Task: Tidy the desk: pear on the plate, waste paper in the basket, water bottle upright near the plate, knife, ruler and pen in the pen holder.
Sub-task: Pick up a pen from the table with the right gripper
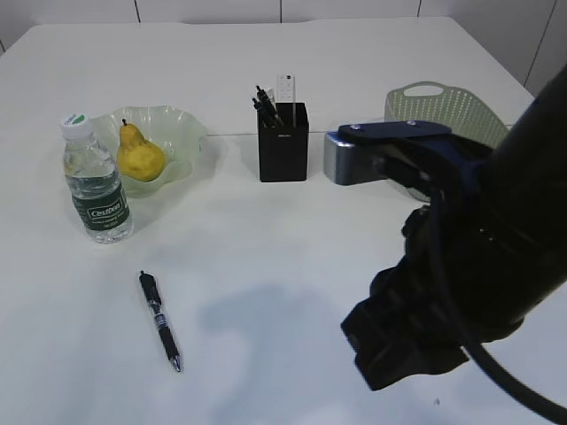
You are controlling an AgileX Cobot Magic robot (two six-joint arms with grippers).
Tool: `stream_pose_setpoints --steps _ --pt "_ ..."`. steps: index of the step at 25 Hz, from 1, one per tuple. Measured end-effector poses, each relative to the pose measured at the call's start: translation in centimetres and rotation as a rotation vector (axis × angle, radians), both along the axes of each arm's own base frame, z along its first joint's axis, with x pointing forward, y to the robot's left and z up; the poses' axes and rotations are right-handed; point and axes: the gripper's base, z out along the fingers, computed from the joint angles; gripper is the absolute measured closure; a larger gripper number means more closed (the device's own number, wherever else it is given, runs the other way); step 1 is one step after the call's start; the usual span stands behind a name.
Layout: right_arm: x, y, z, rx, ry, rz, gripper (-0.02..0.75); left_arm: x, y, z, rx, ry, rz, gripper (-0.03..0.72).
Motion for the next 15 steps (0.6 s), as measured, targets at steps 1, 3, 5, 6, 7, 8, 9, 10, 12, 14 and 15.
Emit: stream_pose_setpoints --steps 1,3,5,6,7,8,9,10,12,14,15 --pt "0.0 0.3 -0.1 0.024 0.02 0.008 0.509 0.0 0.1 0.0 0.009 -0.001 0.012 0.297" --pt "0.0 1.2 -0.3 0.089 0.041 0.043 0.509 0.1 0.4 0.0 0.025 -0.004 0.031 0.297" --pt "0.3 2.0 -0.4 0.151 0.044 0.061 0.509 0.1 0.5 0.0 0.03 -0.003 0.045 0.297" --pt "0.5 2.3 -0.5 0.176 0.045 0.057 0.509 0.1 0.5 0.0 0.032 -0.002 0.051 0.298" --pt "0.9 2.7 -0.5 0.191 0.042 0.055 0.509 0.1 0.6 -0.1 0.034 0.001 0.055 0.298" --pt "1.3 3.1 -0.6 0.2 0.04 0.052 0.508 0.1 0.6 -0.1 0.034 0.004 0.058 0.298" --pt "1.7 3.5 -0.8 0.2 0.042 0.051 0.506 0.0 0.6 -0.1 0.034 0.009 0.061 0.298" --pt "2.3 3.9 -1.0 0.201 0.044 0.047 0.5 0.0 0.7 -0.1 0.039 0.011 0.062 0.298" --pt "3.5 4.9 -1.4 0.197 0.049 0.043 0.494 0.0 0.7 -0.2 0.045 0.021 0.065 0.298" --pt "5.0 6.1 -1.8 0.197 0.051 0.042 0.486 0.0 0.8 -0.2 0.055 0.02 0.068 0.298" --pt "5.7 6.6 -1.7 0.202 0.045 0.043 0.477 0.0 0.8 -0.2 0.059 0.022 0.069 0.298"
